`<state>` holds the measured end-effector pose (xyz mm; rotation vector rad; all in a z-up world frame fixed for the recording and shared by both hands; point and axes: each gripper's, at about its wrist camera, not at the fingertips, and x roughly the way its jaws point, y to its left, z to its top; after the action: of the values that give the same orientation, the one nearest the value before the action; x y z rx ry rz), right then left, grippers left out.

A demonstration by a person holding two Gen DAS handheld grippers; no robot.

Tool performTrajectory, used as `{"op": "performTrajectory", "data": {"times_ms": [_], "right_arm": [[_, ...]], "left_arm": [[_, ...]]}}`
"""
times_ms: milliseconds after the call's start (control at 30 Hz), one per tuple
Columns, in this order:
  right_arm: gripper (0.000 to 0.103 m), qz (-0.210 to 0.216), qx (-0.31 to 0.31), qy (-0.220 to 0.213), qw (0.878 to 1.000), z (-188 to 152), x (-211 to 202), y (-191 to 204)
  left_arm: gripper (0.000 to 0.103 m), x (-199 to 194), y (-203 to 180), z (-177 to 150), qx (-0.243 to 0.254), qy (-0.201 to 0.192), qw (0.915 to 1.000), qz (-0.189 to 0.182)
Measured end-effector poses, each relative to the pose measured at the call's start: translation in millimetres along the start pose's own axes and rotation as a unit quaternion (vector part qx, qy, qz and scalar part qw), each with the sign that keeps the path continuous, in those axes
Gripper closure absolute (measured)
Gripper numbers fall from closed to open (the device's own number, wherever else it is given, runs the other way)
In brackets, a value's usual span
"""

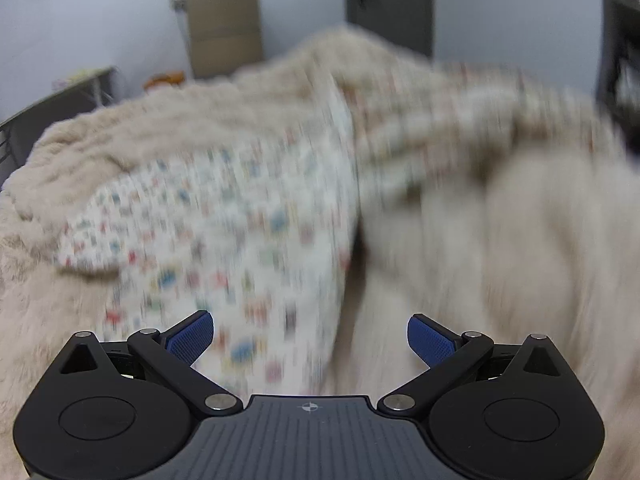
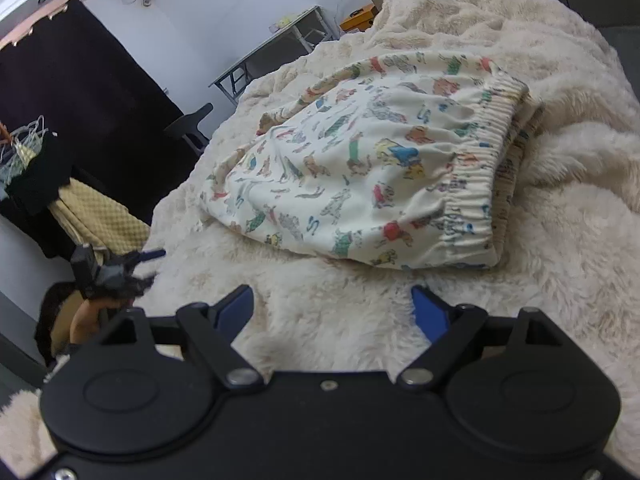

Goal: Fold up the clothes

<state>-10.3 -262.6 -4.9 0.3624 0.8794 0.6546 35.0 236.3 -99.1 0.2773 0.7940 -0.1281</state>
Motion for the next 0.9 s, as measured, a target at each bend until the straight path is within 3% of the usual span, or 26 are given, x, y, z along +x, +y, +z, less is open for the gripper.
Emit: {"op": "performTrajectory", "data": {"times_ms": [67,100,133,167,200,233,333,367,400,600,633,667,733,767,800,900], "right_arm": [[0.018,0.0,-0.003,-0.002,1.0,-2.8,-1.9,1.7],[0.018,-0.002,-0.006,-0.002,1.0,-3.2,-1.3,2.5],[0.018,-0.003,-0.01,-0.001,1.0,-3.6,-0.7,3.4],[0.018,-0.005,-0.014,-0.001,1.0,-3.9,0.0,4.3],[0.018,-0.007,-0.018,0.0,1.0,-4.5,1.0,5.2],[0.018,-0.008,-0.02,0.0,1.0,-5.3,2.0,5.3],[0.018,-0.01,-0.031,0.0,0.999,-6.3,4.7,7.8],[0.018,-0.01,-0.033,0.0,0.999,-6.4,5.2,8.3],[0.018,-0.009,-0.033,0.0,0.999,-6.4,5.7,8.7],[0.019,-0.012,-0.022,-0.009,1.0,-7.7,7.9,4.8],[0.018,-0.01,-0.019,-0.01,1.0,-8.0,8.4,4.2],[0.018,-0.01,-0.018,-0.009,1.0,-8.6,9.4,3.3],[0.018,-0.011,-0.021,-0.009,1.0,-9.6,10.9,3.0],[0.018,-0.013,-0.025,-0.008,1.0,-9.8,11.3,3.6],[0.018,-0.014,-0.026,-0.008,1.0,-9.8,11.3,4.2],[0.018,-0.012,-0.029,-0.011,0.999,-8.8,11.3,5.3]], "left_arm": [[0.001,8.0,-4.1,-3.7,0.016,0.005,0.9996,0.023],[0.007,11.8,-6.1,-5.4,0.024,0.008,0.9991,0.035],[0.043,11.4,-3.5,-5.6,0.023,0.01,0.9972,0.07],[0.074,10.4,-0.4,-5.5,0.022,0.012,0.9939,0.107],[0.078,11.6,1.2,-5.7,0.021,0.019,0.9922,0.121],[0.074,11.7,2.9,-10.5,0.033,0.033,0.9907,0.128],[0.045,11.5,-4.7,-25.4,0.081,0.058,0.9897,0.103],[0.032,12.2,-5.2,-29.9,0.088,0.054,0.9881,0.114],[0.028,12.9,-5.5,-34.5,0.094,0.049,0.9861,0.128],[0.027,17.8,-3.5,-33.8,0.095,0.046,0.9863,0.127],[0.034,18.8,-1.1,-31.8,0.093,0.044,0.987,0.123],[0.058,19.7,1.2,-29.8,0.09,0.043,0.9877,0.12],[0.087,18.4,7.1,-24.2,0.076,0.033,0.9892,0.12],[0.094,15.7,10.7,-20.5,0.064,0.024,0.9899,0.125],[0.095,0.0,17.3,-12.5,0.047,-0.012,0.9877,0.148],[0.095,-44.0,36.1,11.5,-0.001,-0.11,0.9689,0.222]]}}
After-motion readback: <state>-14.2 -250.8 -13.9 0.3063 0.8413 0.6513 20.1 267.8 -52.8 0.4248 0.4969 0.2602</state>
